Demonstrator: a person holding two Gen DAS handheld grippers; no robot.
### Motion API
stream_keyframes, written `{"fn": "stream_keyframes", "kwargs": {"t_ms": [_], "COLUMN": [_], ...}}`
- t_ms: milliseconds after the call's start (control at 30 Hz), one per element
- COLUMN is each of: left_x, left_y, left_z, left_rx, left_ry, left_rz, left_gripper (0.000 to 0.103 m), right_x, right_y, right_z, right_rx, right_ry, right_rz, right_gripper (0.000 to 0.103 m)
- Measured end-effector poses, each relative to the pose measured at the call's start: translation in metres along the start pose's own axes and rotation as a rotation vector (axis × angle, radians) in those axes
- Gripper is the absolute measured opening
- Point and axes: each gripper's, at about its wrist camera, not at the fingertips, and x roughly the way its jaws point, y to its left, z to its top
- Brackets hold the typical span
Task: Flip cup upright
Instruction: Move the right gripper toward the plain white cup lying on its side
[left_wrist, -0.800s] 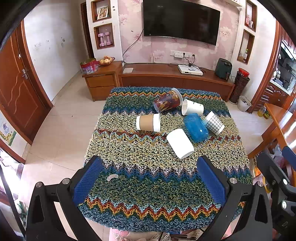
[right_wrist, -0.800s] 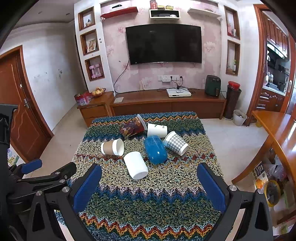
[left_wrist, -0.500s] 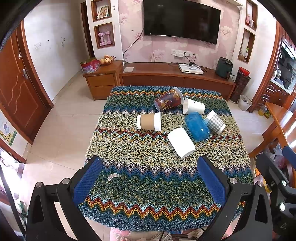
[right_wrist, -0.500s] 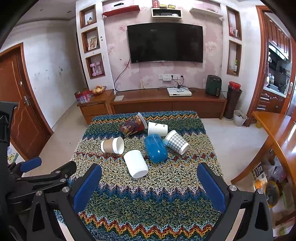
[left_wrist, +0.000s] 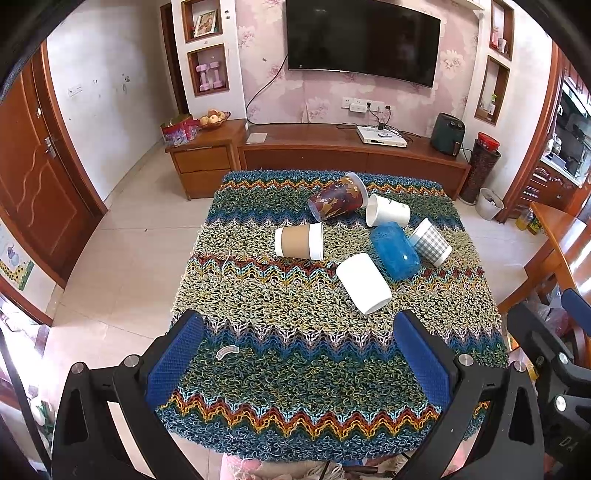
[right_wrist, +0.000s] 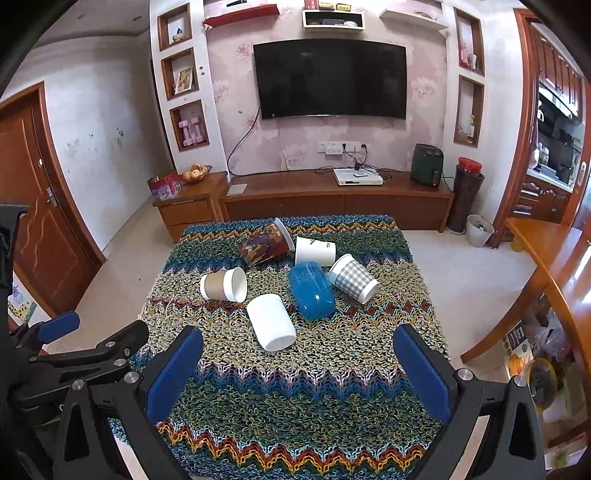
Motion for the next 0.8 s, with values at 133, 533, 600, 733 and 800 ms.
{"fn": "stream_keyframes", "kwargs": {"t_ms": [133, 533, 600, 733, 800], "left_x": [0.001, 0.007, 0.008, 0.013, 0.016], "left_y": [0.001, 0.001, 0.002, 0.004, 0.004], "left_z": [0.000, 0.004, 0.005, 0.008, 0.009], "left_rx": [0.002, 0.013, 0.014, 0.011, 0.010], "left_ry": [0.001, -0.006, -0.005, -0.004, -0.001], "left_rz": [0.000, 0.005, 0.005, 0.011, 0.010], "left_gripper": [0.102, 0.102, 0.102, 0.102, 0.102], "right_x": [0.002, 0.012, 0.014, 0.021, 0.024], "right_y": [0.000, -0.002, -0.002, 0.002, 0.002], "right_z": [0.002, 0.016, 0.018, 0.022, 0.024], "right_rx": [-0.004, 0.000, 0.005, -0.006, -0.010], "right_ry": [0.008, 0.019, 0.025, 0.028, 0.028], "right_rz": [-0.014, -0.013, 0.002, 0.000, -0.002], "right_gripper": [0.103, 0.103, 0.103, 0.103, 0.103]}}
